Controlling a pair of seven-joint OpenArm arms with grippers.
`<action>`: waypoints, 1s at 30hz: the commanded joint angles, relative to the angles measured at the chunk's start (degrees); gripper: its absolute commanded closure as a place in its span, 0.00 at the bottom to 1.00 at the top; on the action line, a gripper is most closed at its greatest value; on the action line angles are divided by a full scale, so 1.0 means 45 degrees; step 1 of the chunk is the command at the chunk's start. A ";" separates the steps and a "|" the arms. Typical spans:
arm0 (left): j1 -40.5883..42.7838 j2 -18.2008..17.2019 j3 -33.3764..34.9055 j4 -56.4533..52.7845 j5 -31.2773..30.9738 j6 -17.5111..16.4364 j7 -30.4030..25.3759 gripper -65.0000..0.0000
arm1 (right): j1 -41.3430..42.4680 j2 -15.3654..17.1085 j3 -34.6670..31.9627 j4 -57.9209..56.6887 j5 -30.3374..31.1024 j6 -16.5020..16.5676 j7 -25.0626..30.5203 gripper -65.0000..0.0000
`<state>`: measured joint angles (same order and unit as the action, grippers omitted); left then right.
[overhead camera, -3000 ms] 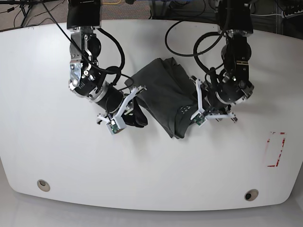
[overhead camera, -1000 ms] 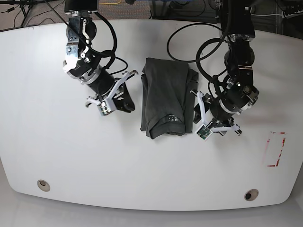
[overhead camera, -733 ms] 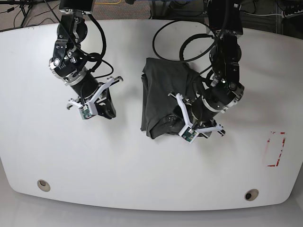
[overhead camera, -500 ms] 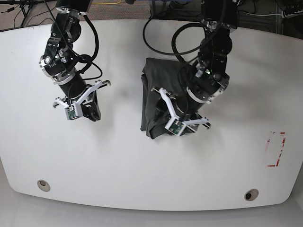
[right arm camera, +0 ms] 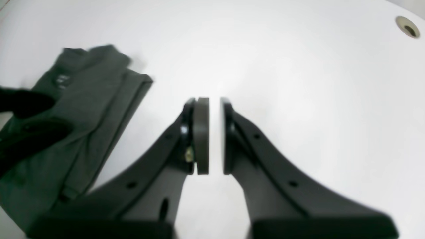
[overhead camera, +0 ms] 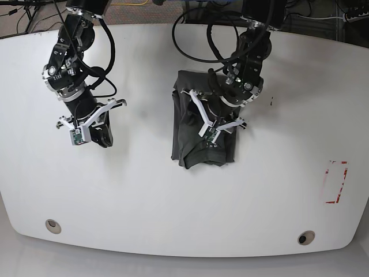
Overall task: Fold the T-shirt properly
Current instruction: 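Grasp the folded bundle with the left gripper and carry it aside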
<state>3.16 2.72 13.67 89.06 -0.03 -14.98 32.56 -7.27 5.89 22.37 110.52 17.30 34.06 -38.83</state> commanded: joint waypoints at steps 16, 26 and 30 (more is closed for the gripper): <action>-0.1024 -0.2334 -0.0313 -0.2765 -0.0100 -0.0548 0.0472 0.50 | 0.0081 0.0049 0.0059 0.0280 0.0229 0.0059 0.0336 0.92; -0.1239 -0.4541 -0.0977 -0.2686 -0.0081 -0.3049 0.0922 0.50 | -0.0153 0.0166 0.0059 0.0300 0.1460 0.0059 0.0101 0.92; -0.1239 -0.5420 -0.1700 -0.2823 -0.0081 -0.3811 0.0804 0.50 | -0.0173 0.0225 0.0059 0.0300 0.1792 0.0059 -0.0133 0.92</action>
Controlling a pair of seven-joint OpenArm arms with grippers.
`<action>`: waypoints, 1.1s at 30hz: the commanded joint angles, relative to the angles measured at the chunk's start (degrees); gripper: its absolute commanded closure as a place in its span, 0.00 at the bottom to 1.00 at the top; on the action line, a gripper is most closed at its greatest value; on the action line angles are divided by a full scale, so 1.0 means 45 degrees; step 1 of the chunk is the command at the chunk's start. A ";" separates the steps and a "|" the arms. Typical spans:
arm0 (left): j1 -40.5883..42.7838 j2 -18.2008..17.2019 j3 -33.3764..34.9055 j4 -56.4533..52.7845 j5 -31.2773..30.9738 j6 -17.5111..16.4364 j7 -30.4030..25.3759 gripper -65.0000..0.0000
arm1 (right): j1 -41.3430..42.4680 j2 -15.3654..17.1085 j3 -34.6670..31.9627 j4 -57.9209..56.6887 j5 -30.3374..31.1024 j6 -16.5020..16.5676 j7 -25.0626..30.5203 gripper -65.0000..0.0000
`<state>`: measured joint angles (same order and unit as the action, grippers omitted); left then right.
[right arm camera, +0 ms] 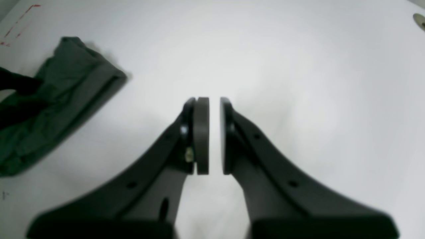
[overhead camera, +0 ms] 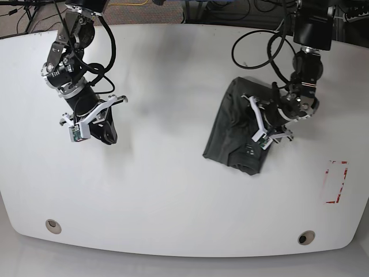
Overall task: Fold the T-shirt properly
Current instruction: 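Grasp the folded bundle with the left gripper and carry it aside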
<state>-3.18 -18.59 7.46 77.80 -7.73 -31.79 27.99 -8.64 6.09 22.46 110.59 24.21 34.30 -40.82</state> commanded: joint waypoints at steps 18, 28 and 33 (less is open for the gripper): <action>0.1557 -0.2990 -0.4247 -0.0986 0.1668 -0.1824 0.1527 0.51 | -0.0140 0.0435 0.0001 0.0285 0.0335 0.0006 0.0309 0.92; 0.1732 -0.4201 -0.5009 -0.2139 0.1668 -0.1824 0.0608 0.51 | -0.0257 0.0415 -0.0038 0.0285 0.0335 0.0006 0.0309 0.92; 0.1713 -0.4631 -0.5029 -0.2627 0.1649 -0.1824 0.0218 0.51 | -0.0433 0.0415 -0.0077 0.0285 0.0335 0.0006 0.0328 0.92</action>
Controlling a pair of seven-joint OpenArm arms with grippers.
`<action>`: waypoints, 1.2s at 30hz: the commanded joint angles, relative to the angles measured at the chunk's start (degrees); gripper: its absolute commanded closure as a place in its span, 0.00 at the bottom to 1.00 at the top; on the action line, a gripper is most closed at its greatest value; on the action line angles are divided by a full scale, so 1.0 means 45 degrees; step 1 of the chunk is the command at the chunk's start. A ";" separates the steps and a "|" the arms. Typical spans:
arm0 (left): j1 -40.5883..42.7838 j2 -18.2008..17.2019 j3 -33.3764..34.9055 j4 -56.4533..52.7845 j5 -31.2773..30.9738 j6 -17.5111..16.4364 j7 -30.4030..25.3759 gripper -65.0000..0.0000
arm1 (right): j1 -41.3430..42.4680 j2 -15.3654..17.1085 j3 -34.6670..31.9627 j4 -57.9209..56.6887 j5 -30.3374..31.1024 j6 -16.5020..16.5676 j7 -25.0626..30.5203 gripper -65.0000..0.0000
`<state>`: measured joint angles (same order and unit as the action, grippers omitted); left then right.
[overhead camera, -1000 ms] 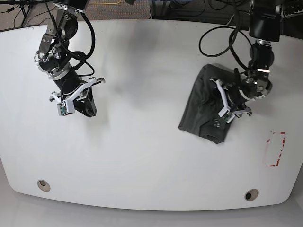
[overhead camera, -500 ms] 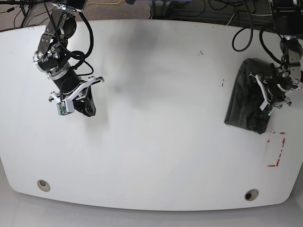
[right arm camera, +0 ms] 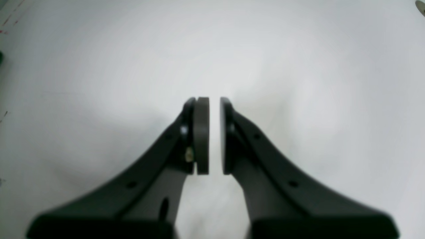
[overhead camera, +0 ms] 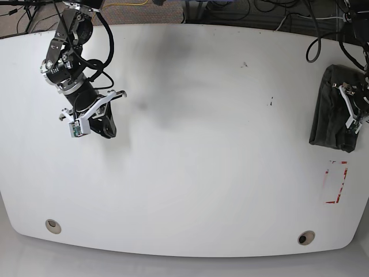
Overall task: Fold the T-shirt properly
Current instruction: 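Grasp the folded bundle with the left gripper and carry it aside, then place the bundle at the table edge and open the left gripper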
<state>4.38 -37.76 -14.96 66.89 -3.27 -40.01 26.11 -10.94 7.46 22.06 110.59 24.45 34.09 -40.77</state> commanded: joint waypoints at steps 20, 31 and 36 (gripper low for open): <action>0.0071 -0.0977 -0.0749 0.1770 0.0599 0.0002 0.1358 0.51 | 0.0057 0.0129 -0.0478 0.0285 0.0203 -0.0063 0.0338 0.92; 0.0325 0.1270 -0.1745 0.5736 0.0697 0.0002 0.1729 0.51 | 0.0526 -0.0418 -0.1357 -0.0164 -0.4583 -0.0024 0.2604 0.92; 0.0443 0.2559 -0.1843 0.7084 0.0697 0.0002 0.1143 0.51 | 0.0350 -0.1004 -0.0986 -0.0770 -0.6439 0.0035 0.5027 0.92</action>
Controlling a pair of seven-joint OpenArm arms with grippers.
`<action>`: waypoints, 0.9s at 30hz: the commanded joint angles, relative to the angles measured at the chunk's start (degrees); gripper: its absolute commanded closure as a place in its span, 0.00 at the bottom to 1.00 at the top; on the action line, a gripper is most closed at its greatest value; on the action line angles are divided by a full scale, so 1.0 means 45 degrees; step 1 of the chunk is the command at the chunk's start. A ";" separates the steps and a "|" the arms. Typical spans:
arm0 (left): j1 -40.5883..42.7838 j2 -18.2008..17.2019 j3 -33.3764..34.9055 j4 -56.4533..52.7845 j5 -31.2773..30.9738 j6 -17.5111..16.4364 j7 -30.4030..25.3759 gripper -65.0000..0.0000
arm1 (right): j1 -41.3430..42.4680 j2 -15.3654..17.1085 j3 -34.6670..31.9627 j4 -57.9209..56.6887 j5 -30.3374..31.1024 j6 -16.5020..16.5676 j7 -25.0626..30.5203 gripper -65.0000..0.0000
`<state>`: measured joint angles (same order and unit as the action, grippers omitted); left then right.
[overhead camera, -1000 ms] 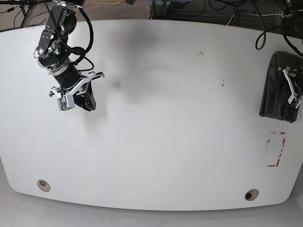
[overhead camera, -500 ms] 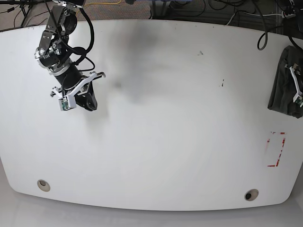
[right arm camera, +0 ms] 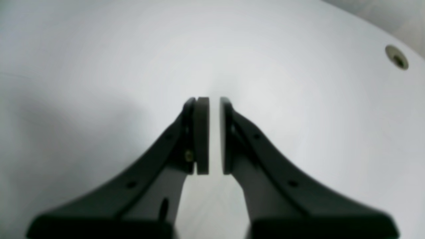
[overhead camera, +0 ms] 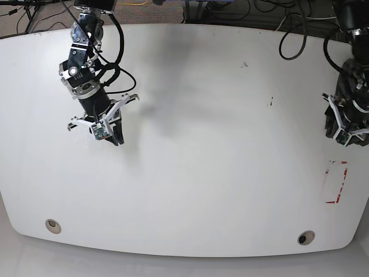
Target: Fold the T-shirt properly
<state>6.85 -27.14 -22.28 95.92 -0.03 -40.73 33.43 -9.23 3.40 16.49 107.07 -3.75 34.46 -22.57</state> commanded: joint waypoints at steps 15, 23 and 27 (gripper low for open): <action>0.3586 0.4809 -0.1544 0.3505 -0.0042 0.0162 -0.3512 0.56 | -0.3506 0.0290 0.1366 0.0501 0.1937 -0.0028 0.2055 0.92; 0.6341 0.6352 -0.1759 0.4013 -0.0081 0.0162 -0.4215 0.62 | -0.5948 0.0524 0.1366 0.1438 0.2679 -0.0028 0.2036 0.92; 0.8040 0.6528 -0.1681 0.3954 -0.0139 0.0162 -0.4215 0.62 | -0.7257 0.0485 0.1327 0.1712 0.2699 -0.0028 0.2055 0.93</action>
<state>39.68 2.48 -29.69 112.97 -0.16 -40.16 15.29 -39.35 5.39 22.37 113.45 7.79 34.52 -14.63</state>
